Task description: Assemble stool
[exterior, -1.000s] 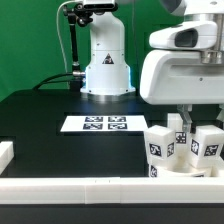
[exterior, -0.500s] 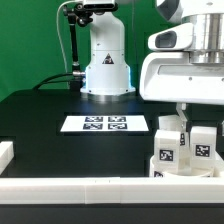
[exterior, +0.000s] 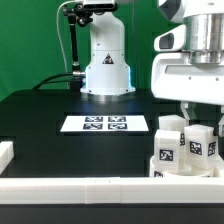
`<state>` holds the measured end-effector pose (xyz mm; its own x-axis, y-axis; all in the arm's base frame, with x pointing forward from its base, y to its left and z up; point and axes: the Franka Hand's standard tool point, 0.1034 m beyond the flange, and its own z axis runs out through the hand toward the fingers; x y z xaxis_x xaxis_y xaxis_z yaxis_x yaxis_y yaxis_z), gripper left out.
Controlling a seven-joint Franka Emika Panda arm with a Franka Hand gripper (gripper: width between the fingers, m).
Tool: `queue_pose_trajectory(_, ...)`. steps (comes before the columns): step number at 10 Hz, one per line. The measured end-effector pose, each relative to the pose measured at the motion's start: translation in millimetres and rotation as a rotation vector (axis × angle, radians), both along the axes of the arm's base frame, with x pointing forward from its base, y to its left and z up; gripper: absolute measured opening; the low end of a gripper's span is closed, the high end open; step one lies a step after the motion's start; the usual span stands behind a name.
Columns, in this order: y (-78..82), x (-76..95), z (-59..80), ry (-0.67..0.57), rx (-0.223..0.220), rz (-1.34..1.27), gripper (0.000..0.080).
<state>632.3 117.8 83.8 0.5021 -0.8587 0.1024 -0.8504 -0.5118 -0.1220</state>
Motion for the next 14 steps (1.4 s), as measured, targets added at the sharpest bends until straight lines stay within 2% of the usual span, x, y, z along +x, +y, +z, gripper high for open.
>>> queue_pose_trajectory(5,6.2,-0.9,0.2,-0.007,0.116,-0.462,0.0340)
queue_pose_trajectory(9,5.2,0.2,0.4,0.005,0.219,-0.809,0.0340)
queue_pose_trajectory(13,1.0,0.5,-0.3,0.021,0.273,-0.972,0.0340)
queue_pose_trajectory(14,-0.6,-0.2,-0.6,0.028,0.272,-0.975,0.0340)
